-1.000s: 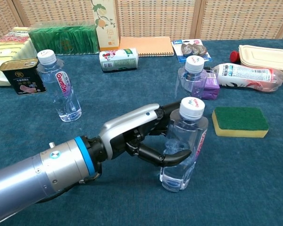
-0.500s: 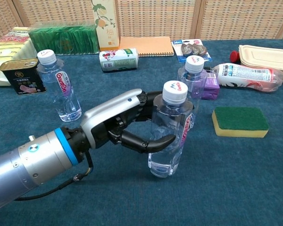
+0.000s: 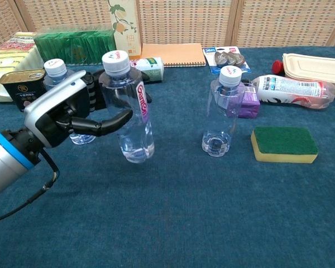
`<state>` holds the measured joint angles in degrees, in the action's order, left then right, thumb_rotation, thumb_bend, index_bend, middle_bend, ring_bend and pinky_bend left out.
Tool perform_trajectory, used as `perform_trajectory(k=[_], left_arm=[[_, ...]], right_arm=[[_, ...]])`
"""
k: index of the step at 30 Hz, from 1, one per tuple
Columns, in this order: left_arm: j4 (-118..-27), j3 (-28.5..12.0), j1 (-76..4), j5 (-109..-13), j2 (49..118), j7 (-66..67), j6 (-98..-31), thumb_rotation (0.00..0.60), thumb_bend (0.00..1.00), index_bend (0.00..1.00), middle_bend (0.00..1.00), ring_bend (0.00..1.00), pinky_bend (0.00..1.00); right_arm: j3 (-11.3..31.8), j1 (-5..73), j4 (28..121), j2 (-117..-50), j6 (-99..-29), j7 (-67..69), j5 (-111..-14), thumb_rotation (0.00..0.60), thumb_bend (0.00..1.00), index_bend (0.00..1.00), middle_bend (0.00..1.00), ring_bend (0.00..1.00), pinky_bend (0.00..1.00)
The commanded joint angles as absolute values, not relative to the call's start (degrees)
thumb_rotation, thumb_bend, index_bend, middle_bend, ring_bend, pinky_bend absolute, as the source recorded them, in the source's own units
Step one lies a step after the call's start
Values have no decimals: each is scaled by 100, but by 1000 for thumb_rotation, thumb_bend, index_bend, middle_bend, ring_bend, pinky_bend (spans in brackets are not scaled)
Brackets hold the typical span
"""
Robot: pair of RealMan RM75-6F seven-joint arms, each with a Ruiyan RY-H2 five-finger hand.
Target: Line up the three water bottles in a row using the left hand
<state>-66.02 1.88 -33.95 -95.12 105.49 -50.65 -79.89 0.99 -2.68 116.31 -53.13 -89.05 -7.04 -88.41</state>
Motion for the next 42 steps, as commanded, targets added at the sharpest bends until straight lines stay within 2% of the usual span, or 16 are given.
perform_trajectory(k=[1, 5, 14, 34, 38, 40, 42], left_arm=[[-6233, -136, -3561, -9246, 10755, -5271, -7669, 600, 416, 250, 378, 249, 411], [-5965, -278, -3786, -9166, 10886, -5506, -7321, 600, 417, 250, 378, 249, 411], [-5449, -439, -4052, -9085, 11318, -5564, -6994, 600, 419, 249, 378, 250, 411], [-4962, -548, -4305, -9043, 11669, -5090, -6807, 600, 391, 249, 373, 233, 407], [-5045, -467, -4329, -9095, 11601, -5160, -6754, 600, 378, 241, 298, 181, 389], [-5093, -436, -4334, -9110, 11555, -5238, -6733, 600, 362, 185, 219, 126, 359], [-5070, -418, -4325, -9115, 11547, -5182, -6744, 600, 327, 65, 129, 58, 312]], right_arm=[[85, -259, 11647, -5312, -8884, -714, -8864, 600, 0, 142, 2, 0, 0], [88, -256, 11639, -5319, -8875, -724, -8841, 600, 0, 143, 2, 0, 0], [132, -221, 11617, -5292, -8818, -660, -8704, 600, 0, 144, 2, 0, 0], [127, -217, 11605, -5242, -8810, -554, -8688, 600, 0, 144, 3, 0, 0], [128, -220, 11602, -5239, -8820, -559, -8688, 600, 0, 144, 3, 0, 0], [127, -221, 11604, -5237, -8821, -556, -8690, 600, 0, 144, 3, 0, 0], [126, -220, 11602, -5242, -8819, -565, -8685, 600, 0, 144, 2, 0, 0]])
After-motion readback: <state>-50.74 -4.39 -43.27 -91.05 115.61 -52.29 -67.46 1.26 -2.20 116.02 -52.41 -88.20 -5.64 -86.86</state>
